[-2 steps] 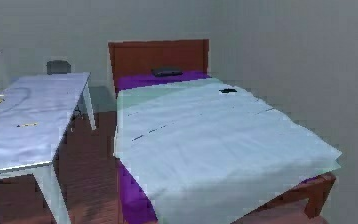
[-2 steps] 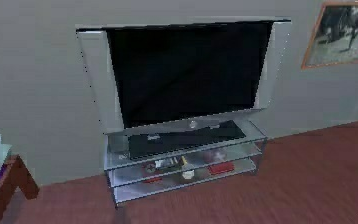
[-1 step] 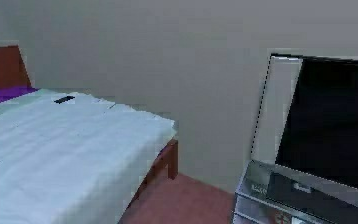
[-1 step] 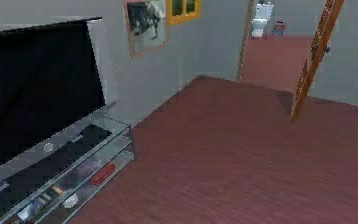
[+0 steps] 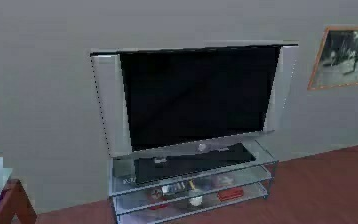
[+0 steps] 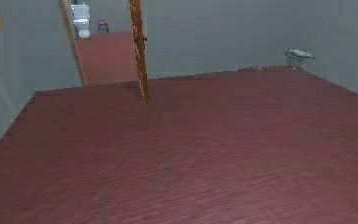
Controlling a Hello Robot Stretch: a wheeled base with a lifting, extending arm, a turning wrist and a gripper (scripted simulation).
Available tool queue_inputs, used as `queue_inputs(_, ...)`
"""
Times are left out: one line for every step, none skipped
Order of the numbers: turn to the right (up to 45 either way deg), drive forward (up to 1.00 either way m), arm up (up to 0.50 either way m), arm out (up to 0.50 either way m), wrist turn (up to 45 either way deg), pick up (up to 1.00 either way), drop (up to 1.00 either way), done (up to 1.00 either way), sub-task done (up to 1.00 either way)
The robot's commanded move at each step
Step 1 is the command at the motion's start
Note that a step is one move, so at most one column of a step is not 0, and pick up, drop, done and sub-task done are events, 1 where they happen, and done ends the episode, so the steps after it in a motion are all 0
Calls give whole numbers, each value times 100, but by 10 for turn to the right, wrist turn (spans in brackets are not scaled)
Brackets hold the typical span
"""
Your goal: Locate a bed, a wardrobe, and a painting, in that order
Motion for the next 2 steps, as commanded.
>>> queue_inputs(450, 0, 0, 0, 0, 0, 0, 0, 0)
queue_inputs(270, 0, 0, 0, 0, 0, 0, 0, 0)
